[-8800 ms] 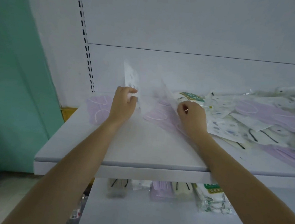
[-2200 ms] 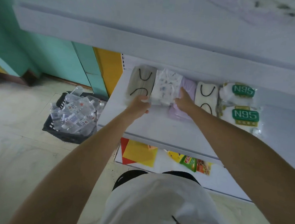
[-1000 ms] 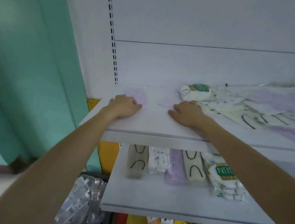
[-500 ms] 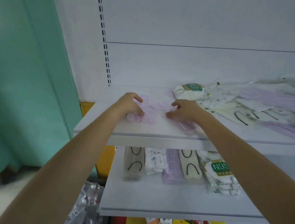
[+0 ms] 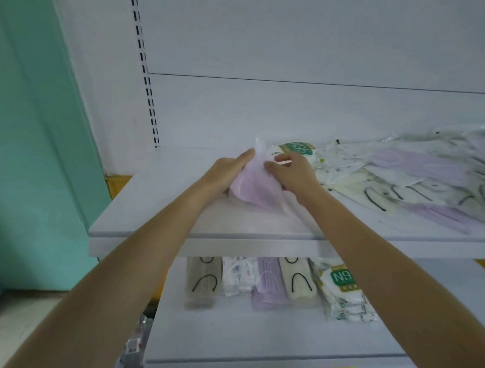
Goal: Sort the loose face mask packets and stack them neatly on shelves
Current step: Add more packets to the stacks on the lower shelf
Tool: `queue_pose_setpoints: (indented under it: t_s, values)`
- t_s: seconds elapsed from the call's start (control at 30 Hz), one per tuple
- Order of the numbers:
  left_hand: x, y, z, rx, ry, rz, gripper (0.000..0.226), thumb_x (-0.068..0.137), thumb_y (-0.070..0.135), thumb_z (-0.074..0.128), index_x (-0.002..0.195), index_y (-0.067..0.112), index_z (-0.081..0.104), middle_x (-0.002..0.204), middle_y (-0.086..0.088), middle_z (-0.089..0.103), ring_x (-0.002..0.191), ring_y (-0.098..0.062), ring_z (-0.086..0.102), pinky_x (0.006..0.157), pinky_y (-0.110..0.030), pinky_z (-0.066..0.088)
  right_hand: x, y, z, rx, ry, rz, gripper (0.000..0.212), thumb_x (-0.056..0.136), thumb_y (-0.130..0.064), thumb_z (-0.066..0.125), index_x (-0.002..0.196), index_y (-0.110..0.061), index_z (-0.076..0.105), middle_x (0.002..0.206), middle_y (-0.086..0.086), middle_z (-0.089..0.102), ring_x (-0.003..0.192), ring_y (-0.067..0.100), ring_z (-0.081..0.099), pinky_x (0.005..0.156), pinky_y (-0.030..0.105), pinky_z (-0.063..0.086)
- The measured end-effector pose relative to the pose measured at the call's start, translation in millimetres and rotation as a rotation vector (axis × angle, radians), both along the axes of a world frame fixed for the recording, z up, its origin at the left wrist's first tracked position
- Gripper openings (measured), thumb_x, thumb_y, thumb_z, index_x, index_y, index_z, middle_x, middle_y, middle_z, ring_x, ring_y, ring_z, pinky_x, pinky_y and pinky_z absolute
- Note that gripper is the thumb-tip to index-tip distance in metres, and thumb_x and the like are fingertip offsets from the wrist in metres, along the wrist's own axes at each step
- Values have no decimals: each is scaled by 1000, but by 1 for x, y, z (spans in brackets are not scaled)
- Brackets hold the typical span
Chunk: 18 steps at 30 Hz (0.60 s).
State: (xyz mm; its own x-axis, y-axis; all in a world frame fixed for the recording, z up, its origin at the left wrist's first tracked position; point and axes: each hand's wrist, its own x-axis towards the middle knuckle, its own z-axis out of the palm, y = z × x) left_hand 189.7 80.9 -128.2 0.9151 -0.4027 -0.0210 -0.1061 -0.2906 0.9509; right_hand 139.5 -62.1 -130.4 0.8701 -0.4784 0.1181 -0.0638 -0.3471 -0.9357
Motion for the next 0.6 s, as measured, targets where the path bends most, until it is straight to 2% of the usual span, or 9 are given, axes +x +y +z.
queue_pose_setpoints:
  t_s: [0.07,0.1,0.13,0.2,0.27,0.3,0.37,0.47,0.6]
  values:
    - [0,-8,-1,12,-33,-39,30,90,32,58,106,8,66,105,-9,67,97,-23,64,86,-35,51,6,2,2,92,31,132,37,89,-24,62,118,-5,49,99,9,59,63,14,62,57,22,51]
    - [4,-8,-2,29,-66,-37,21,89,19,58,105,6,66,101,-10,67,93,-23,64,79,-31,52,10,1,2,77,33,154,36,90,-25,60,118,-5,49,102,10,60,67,14,63,61,24,52]
    - [9,-7,-3,50,-105,-19,19,87,6,54,103,5,65,97,-10,66,90,-24,63,70,-27,51,14,-2,1,-3,16,125,36,90,-27,59,119,-6,50,107,10,61,77,16,64,70,27,52]
    - [22,-1,-10,63,-177,77,27,84,-6,47,103,7,62,94,-10,62,89,-24,60,62,-24,48,24,-18,-2,-372,36,-45,46,88,-33,60,126,-10,48,125,12,54,109,24,54,90,31,41]
    - [34,5,-20,0,-183,221,45,84,-7,44,125,9,52,115,-13,60,106,-27,57,84,-34,51,29,-34,-6,-688,212,-169,66,82,-46,61,137,-18,37,143,12,34,132,30,30,105,39,27]
    - [38,9,-25,-55,-158,299,57,85,-6,44,138,12,40,129,-13,53,117,-28,52,98,-37,45,31,-39,-8,-741,312,-191,72,81,-51,60,140,-22,32,147,12,25,136,32,22,109,43,22]
    - [45,12,-29,-193,-144,414,70,86,-6,42,149,18,22,144,-9,41,131,-25,42,110,-38,33,35,-45,-13,-753,385,-197,63,82,-47,53,139,-25,34,147,14,23,134,35,23,109,45,21]
    - [52,14,-27,-342,-218,491,61,87,-6,43,143,17,36,142,-4,42,132,-19,40,109,-26,31,40,-43,-18,-729,299,-45,51,87,-33,50,136,-26,41,148,9,25,129,33,30,104,39,29]
    - [55,11,-26,-389,-187,503,43,90,-1,46,130,13,54,135,-1,50,117,-11,50,80,-6,39,35,-35,-22,-719,146,157,47,85,-27,57,131,-26,49,145,1,33,131,23,35,106,31,30]
